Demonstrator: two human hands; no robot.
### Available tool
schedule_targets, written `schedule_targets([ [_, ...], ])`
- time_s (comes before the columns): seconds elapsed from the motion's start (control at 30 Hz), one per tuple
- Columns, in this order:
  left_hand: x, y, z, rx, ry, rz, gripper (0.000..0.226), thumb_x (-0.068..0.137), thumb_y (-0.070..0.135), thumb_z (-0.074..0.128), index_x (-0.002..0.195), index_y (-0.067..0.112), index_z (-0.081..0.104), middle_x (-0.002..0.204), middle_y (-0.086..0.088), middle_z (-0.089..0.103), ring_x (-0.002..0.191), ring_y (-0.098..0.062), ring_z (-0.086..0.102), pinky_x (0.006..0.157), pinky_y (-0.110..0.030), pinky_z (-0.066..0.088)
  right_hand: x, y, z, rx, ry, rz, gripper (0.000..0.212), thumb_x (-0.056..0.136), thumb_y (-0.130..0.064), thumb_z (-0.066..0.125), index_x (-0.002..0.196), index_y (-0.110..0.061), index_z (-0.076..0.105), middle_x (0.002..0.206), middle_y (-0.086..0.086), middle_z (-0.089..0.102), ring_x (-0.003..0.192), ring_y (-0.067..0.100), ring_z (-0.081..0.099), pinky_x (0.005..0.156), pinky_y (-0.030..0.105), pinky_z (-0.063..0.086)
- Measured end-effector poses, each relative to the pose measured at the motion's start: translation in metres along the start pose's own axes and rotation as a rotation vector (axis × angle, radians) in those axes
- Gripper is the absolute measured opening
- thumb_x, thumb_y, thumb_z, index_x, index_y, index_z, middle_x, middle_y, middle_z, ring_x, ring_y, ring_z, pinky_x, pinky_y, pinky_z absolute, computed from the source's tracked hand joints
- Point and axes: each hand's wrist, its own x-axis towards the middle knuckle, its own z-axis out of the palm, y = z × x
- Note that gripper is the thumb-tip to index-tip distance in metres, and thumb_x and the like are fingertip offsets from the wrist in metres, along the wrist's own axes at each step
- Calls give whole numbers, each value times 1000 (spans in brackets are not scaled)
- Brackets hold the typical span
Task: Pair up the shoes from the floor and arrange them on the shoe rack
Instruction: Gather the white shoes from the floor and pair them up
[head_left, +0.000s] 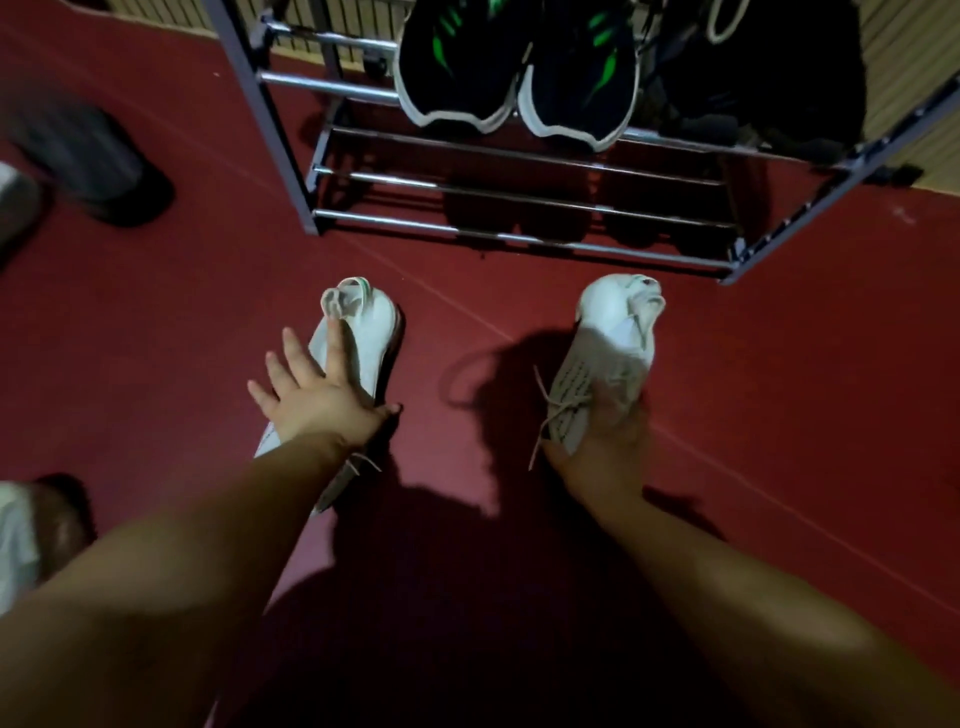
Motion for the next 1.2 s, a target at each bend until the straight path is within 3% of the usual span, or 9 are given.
schedule_targets([
  [0.17,-7,0,-1,-32,-59,-29,118,66,54,68,143,41,-21,151,-14,4,129,-36,26,104,-50,27,-28,-46,16,-154,-193,-140,96,80,-58,57,150,-29,-2,151,27,5,133,40,23,109,43,22],
  [0.37,-8,3,-18,-157,-62,-44,125,59,61,74,144,43,-17,136,-12,27,123,-37,35,97,-52,35,-35,-51,13,-27,-312,-209,92,86,-57,51,148,-30,-11,154,20,0,139,35,13,111,43,16],
  [0.6,-26,66,-48,-360,-23,114,114,68,57,72,147,40,-9,138,-14,26,126,-39,34,102,-49,36,-14,-12,-20,276,-150,-192,78,86,-58,44,150,-24,14,153,12,21,140,29,21,112,43,20],
  [0.7,-47,109,-53,-455,-20,219,112,69,56,72,147,40,-6,136,-12,27,123,-36,38,103,-48,37,1,2,-38,446,-61,-158,64,95,-36,49,148,-13,22,149,14,30,136,27,30,111,33,22],
  [0.77,-59,140,-46,-538,-46,276,110,69,56,72,148,39,-3,138,-11,27,122,-35,41,104,-46,36,6,12,-55,658,-114,-104,55,97,-31,45,146,-14,25,142,12,42,125,21,44,101,21,31],
  [0.87,-67,179,-26,-717,-104,345,96,82,50,63,151,29,1,147,-15,25,130,-34,37,108,-36,32,9,27,-75,854,-255,34,48,100,-38,36,143,-17,36,135,6,51,117,20,52,99,28,40],
  [0.97,-68,187,-6,-657,-99,408,83,89,47,54,152,21,5,145,-17,32,131,-33,36,108,-35,31,17,58,-72,785,-285,147,52,98,-42,38,142,-15,38,137,6,49,121,23,51,102,31,39],
  [1.07,-71,160,12,-386,-33,345,94,81,59,57,151,26,5,140,-16,33,132,-34,32,109,-41,30,17,89,-62,499,-312,201,58,94,-34,51,143,-9,31,144,16,40,127,32,44,100,32,36],
  [1.2,-77,120,35,-111,-265,179,121,65,75,62,147,34,-17,156,-14,-9,145,-32,-1,117,-45,12,10,91,-53,244,-226,128,76,87,-53,50,149,-27,15,153,16,15,138,35,24,113,41,25],
])
